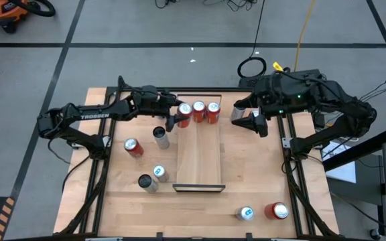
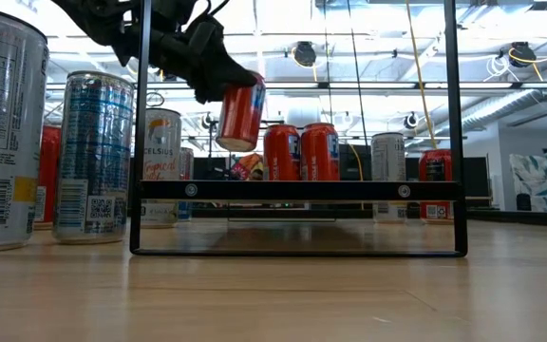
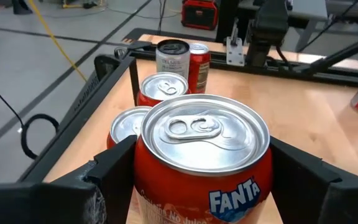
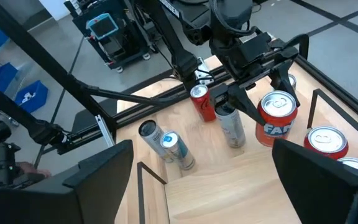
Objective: Place canned beverage on shelf
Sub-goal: Put the orange soda can on the shelf aligned with the other orange soda can
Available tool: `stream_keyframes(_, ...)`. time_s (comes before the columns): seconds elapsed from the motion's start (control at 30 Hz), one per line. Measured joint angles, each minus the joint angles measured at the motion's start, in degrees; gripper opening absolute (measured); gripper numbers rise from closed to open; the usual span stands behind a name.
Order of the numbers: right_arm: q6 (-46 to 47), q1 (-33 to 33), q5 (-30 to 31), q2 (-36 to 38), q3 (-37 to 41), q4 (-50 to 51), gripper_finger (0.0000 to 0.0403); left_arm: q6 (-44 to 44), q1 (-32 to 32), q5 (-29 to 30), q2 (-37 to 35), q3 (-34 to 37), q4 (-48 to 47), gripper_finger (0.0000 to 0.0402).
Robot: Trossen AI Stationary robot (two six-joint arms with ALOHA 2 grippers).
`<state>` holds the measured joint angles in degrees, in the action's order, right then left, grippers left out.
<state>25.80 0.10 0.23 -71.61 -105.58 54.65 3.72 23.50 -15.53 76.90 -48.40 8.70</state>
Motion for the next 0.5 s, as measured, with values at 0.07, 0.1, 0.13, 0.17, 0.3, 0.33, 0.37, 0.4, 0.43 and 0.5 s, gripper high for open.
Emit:
stream_keyframes(0.07, 0.11, 0.0, 0.0, 0.0, 0.0, -0.01, 0.0361, 1.14, 0.62, -0.17, 0.0, 0.01, -0.73, 0.0287)
stream_keyframes(0.1, 0.11, 0.0, 0.0, 0.0, 0.0, -0.02, 0.0361, 1.33, 1.0, -0.13, 0.0, 0.26, -0.76, 0.0287)
stream_keyframes(0.13, 0.12, 0.0, 0.0, 0.0, 0.0, -0.01, 0.0361, 1.37, 1.29, -0.11, 0.0, 0.88, -0.06, 0.0287)
stream_keyframes(0.17, 0.22, 0.0, 0.0, 0.0, 0.0, -0.02, 0.0361, 1.35, 1.57, -0.02, 0.0, 1.69, 0.89, 0.0287)
stream_keyframes(0.3, 0.55, 0.0, 0.0, 0.0, 0.0, -0.02, 0.0361, -0.13, 2.04, 0.21, 0.0, 5.28, 3.31, 0.0287)
stream_keyframes(0.33, 0.58, 0.0, 0.0, 0.0, 0.0, -0.02, 0.0361, -0.34, 2.03, 0.63, 0.04, 5.95, 4.13, 0.0287)
stream_keyframes(0.37, 0.78, 0.0, 0.0, 0.0, 0.0, -0.02, 0.0361, -0.34, 1.99, 0.95, 0.04, 6.4, 5.41, 0.0287)
stream_keyframes(0.4, 0.97, 0.0, 0.02, 0.0, 0.0, -0.01, 0.0361, -0.36, 1.93, 1.31, 0.04, 6.7, 6.74, 0.0287)
stream_keyframes(0.43, 0.99, -0.02, 0.02, 0.0, 0.0, -0.02, 0.0361, -0.31, 1.84, 1.79, 0.03, 6.71, 7.41, 0.0287)
stream_keyframes(0.5, 1.0, -0.12, 0.02, 0.0, 0.0, -0.02, 0.0361, -0.28, 1.77, 2.25, 0.13, 6.73, 7.64, 0.0287)
